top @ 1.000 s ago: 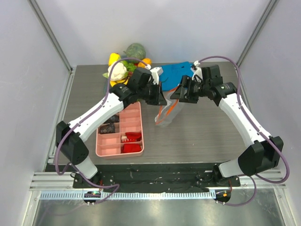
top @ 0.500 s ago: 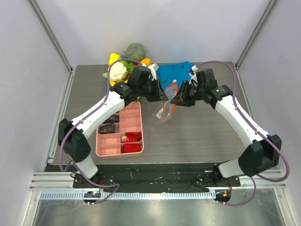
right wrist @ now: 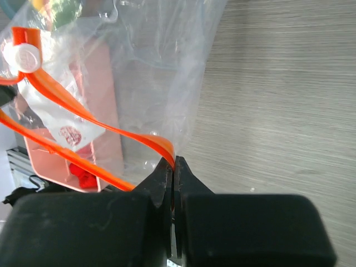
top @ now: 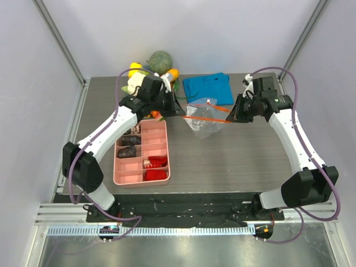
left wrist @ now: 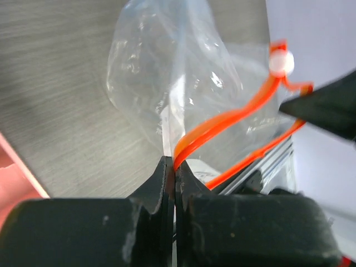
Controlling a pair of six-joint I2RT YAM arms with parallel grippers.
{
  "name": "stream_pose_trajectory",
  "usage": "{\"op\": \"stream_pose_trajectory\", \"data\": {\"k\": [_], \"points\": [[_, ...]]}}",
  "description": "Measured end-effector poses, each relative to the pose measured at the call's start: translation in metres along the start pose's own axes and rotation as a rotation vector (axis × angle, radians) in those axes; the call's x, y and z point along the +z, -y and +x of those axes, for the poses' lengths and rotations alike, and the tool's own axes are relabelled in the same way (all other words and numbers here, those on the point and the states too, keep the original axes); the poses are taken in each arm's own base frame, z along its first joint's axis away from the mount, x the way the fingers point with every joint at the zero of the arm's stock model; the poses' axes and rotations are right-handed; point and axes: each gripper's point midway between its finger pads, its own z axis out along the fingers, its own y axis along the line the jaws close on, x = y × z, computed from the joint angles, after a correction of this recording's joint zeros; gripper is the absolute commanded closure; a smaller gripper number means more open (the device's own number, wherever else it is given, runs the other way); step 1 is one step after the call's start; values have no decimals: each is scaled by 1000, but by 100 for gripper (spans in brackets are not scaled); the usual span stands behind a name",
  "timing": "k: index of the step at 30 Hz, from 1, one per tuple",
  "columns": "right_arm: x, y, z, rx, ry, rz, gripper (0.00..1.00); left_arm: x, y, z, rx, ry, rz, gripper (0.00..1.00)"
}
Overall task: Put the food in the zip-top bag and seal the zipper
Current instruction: Open the zipper of the food storage bag, then pick up the fake vegetable from the bin.
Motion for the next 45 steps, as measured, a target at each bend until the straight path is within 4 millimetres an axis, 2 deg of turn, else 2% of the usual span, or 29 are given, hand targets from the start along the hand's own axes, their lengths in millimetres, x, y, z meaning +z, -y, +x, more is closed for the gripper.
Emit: {"op": "stream_pose_trajectory", "data": {"k": [2,5,6,9,12,16,18,20,24,26,29,33,34,40,45], "points": [[-6,7,-1,-12,-4,8,99,1,7,12,52,-32,17,92],[-10,8,5,-22,-30,-6,99,2,9,21,106,-75,23,80],[-11,9,7,-25,-38,-7,99,3,8,21,118,-81,21,59],[-13,12,10,-21,-54,-4,99,5,5,19,160,-101,18,26],[-13,12,13,-16,-63,0,99,3,4,19,199,-116,28,0],[-16,10,15,-18,-71,6,99,-5,6,11,251,-105,58,0],[-22,9,12,-22,-67,24,99,-13,3,0,273,-82,61,0],[-34,5,3,-39,-39,49,99,-24,0,-21,285,-35,56,0],[-63,-1,-20,-73,42,96,99,-50,-19,-75,310,111,1,0],[-72,-1,-26,-78,73,120,99,-61,-34,-100,329,182,-58,0],[-71,10,-20,-45,57,172,99,-72,-62,-130,373,261,-175,0],[-54,29,-4,27,-11,247,99,-64,-99,-164,430,312,-321,0],[-50,31,-3,37,-23,255,99,-60,-108,-169,434,315,-344,0],[-21,34,-4,76,-69,270,99,-34,-188,-194,397,315,-525,0],[-8,32,-7,74,-87,262,99,-23,-232,-213,363,336,-608,0]]}}
